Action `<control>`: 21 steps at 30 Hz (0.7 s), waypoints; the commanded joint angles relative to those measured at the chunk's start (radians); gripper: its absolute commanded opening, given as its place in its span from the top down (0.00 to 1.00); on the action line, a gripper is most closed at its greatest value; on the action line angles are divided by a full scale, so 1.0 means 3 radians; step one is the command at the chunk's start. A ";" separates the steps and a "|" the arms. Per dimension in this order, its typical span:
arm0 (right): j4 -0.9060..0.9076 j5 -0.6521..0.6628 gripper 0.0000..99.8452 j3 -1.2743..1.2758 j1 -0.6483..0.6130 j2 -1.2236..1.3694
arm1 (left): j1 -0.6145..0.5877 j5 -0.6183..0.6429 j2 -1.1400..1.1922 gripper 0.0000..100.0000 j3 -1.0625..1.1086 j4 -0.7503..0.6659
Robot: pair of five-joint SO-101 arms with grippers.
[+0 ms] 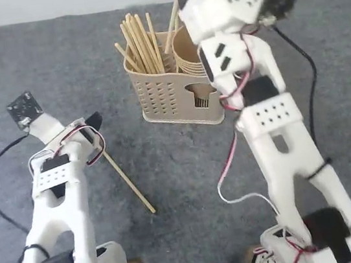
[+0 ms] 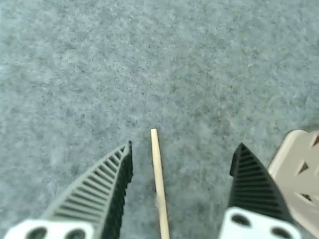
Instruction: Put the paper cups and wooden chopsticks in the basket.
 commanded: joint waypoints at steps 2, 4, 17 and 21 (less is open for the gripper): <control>-0.0038 -0.0031 0.99 -0.0368 0.0033 0.0197 | 0.0087 -0.0041 -0.0184 0.69 -0.0008 -0.0092; -0.0033 -0.0031 0.99 -0.0368 0.0023 0.0269 | 0.0092 -0.0041 -0.0184 0.69 -0.0008 -0.0092; 0.1184 -0.0041 0.79 -0.0353 -0.0074 -0.0038 | 0.0097 -0.0153 -0.0455 0.69 0.0156 -0.0113; 0.2043 -0.0046 0.79 -0.0245 -0.0084 -0.0524 | 0.0107 -0.0159 -0.0803 0.69 0.0488 -0.0368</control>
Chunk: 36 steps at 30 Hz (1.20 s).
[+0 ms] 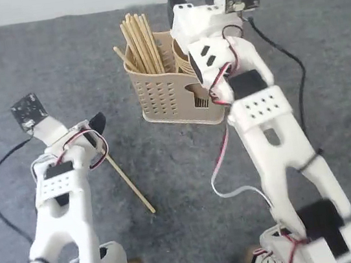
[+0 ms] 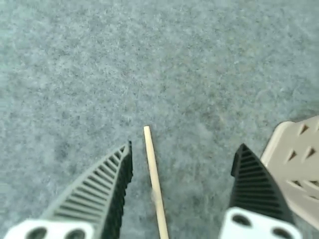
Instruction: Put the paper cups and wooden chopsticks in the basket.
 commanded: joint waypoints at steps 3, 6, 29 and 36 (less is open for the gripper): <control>0.1015 -0.0153 0.79 0.0225 -0.0008 -0.0918 | 0.0118 -0.0041 -0.0517 0.69 0.0263 -0.0302; 0.1353 -0.0404 0.79 0.0665 0.0054 -0.1343 | 0.0118 -0.0031 -0.0517 0.69 0.0263 -0.0302; 0.1619 -0.0230 0.79 0.4352 0.0064 -0.3951 | 0.0031 -0.0015 0.0967 0.69 -0.0949 0.0363; 0.1649 -0.0138 0.79 0.4664 0.0064 -0.4539 | 0.0020 -0.0010 0.1171 0.69 -0.1097 0.0378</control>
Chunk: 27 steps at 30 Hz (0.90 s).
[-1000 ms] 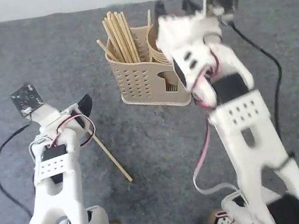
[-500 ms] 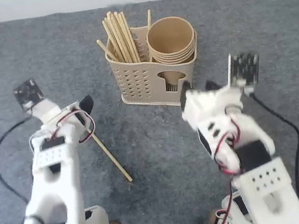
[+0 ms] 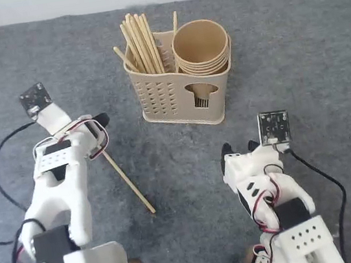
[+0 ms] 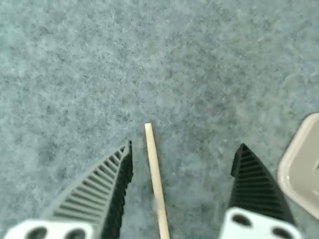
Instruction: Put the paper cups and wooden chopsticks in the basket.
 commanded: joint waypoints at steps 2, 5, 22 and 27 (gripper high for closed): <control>0.0018 0.0066 0.79 0.0107 0.0033 -0.0386 | -0.0015 -0.0010 0.0276 0.69 -0.0396 0.0056; 0.0018 0.0066 0.79 0.0189 0.0038 -0.0550 | -0.0015 -0.0010 0.0573 0.69 -0.0775 0.0368; 0.0386 0.0066 0.79 0.0210 0.0049 -0.1015 | -0.0005 -0.0031 0.1350 0.98 -0.1741 0.1243; 0.0381 0.0066 0.79 0.0215 0.0049 -0.1010 | -0.0005 -0.0020 0.1345 0.99 -0.1736 0.1243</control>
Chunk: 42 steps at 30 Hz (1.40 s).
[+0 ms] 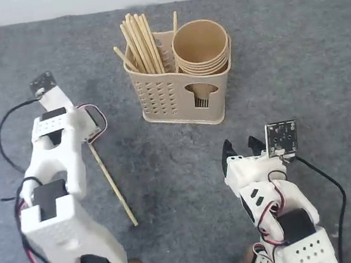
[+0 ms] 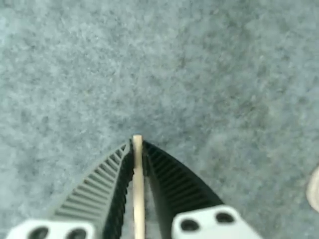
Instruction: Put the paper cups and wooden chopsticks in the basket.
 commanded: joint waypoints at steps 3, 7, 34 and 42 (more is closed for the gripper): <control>0.0018 0.0056 0.79 -0.0020 0.0049 -0.0049 | -0.0020 -0.0005 -0.0041 0.99 -0.0090 0.0031; 0.0023 0.0276 0.79 0.0113 0.0049 -0.0049 | 0.0015 -0.0010 -0.0409 0.99 0.0100 0.0031; 0.0673 0.0430 0.99 0.0148 0.1107 -0.0043 | 0.0552 -0.0005 -0.3754 0.99 0.0504 -0.1284; 0.0826 0.0430 0.99 0.0148 0.1210 -0.0043 | 0.0951 -0.0031 -0.3826 0.99 0.0509 -0.2706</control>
